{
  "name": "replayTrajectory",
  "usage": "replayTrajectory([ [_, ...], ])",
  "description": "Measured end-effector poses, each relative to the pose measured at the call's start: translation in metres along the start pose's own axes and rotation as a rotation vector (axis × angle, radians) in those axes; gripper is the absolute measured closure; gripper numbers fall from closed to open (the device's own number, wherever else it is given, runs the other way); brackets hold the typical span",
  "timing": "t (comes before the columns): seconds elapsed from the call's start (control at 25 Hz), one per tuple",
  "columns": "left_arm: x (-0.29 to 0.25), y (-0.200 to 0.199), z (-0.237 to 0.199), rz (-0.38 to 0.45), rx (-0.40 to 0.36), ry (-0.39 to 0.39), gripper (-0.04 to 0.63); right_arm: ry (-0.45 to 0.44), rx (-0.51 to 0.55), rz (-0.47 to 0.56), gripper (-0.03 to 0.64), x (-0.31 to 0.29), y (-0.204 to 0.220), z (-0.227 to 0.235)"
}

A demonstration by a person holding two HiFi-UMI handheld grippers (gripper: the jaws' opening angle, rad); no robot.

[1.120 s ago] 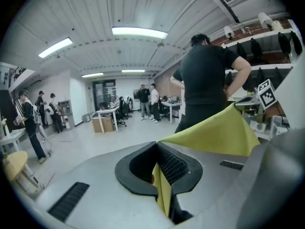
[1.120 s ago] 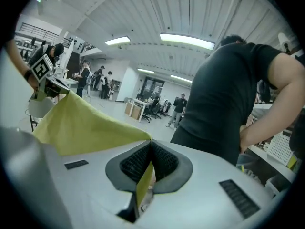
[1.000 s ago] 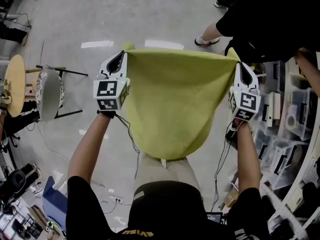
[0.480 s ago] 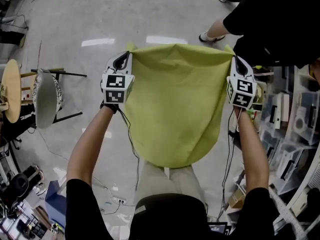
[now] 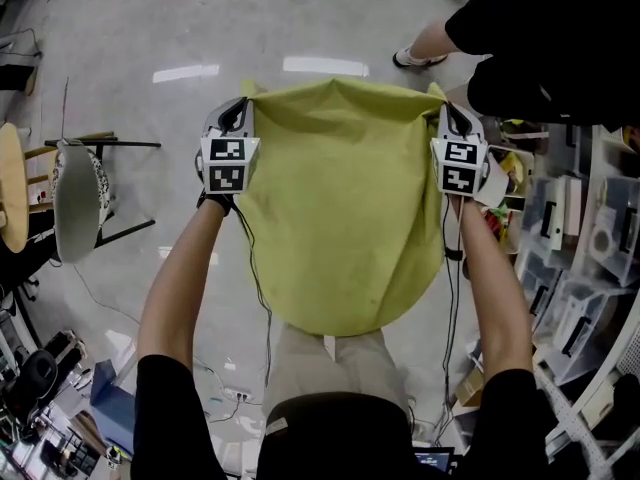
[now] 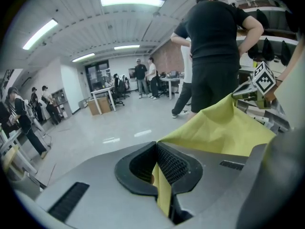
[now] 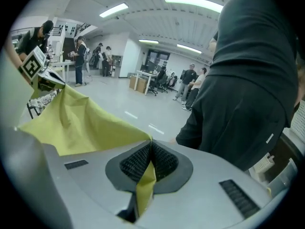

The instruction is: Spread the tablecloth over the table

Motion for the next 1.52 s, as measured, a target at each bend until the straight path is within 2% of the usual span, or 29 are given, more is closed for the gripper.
replayTrajectory([
  [0.24,-0.015,0.024,0.008,-0.044,-0.009,0.003,0.577,-0.026,0.012,-0.087,0.612,-0.015,0.033,-0.013],
  [0.4,-0.021,0.034,0.008,-0.069,-0.007,-0.016,0.577,-0.056,0.06,-0.102,0.612,-0.018,0.041,-0.027],
  [0.52,-0.022,0.041,0.012,-0.102,0.009,0.007,0.576,-0.074,0.082,-0.113,0.612,-0.018,0.042,-0.037],
  [0.6,-0.021,0.041,0.014,-0.11,0.009,0.021,0.535,-0.067,0.097,-0.114,0.609,-0.016,0.042,-0.041],
  [0.68,-0.016,0.038,0.014,-0.102,0.01,0.022,0.456,-0.071,0.1,-0.109,0.577,-0.012,0.043,-0.043],
  [0.76,-0.01,0.036,0.013,-0.091,0.013,0.015,0.449,-0.089,0.096,-0.112,0.509,-0.01,0.044,-0.044],
  [0.88,0.003,0.038,0.009,-0.083,0.035,0.003,0.448,-0.079,0.078,-0.113,0.453,0.0,0.045,-0.044],
  [1.0,0.042,0.038,0.01,-0.039,0.113,-0.004,0.449,-0.035,-0.009,-0.079,0.453,0.035,0.045,-0.044],
  [1.16,0.123,0.041,0.032,0.016,0.19,0.032,0.463,-0.025,-0.155,-0.038,0.465,0.117,0.057,-0.045],
  [1.32,0.214,0.052,0.051,0.042,0.288,0.045,0.483,-0.009,-0.315,-0.057,0.488,0.218,0.074,-0.049],
  [1.52,0.303,0.064,0.073,0.072,0.362,0.045,0.516,0.075,-0.501,-0.073,0.531,0.336,0.092,-0.055],
])
Point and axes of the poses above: the fingertips, and each gripper's own axes: x backward along the fingers, z to its right, y out of its underside, the point moved 10 cm from there along x, backward along the fingers
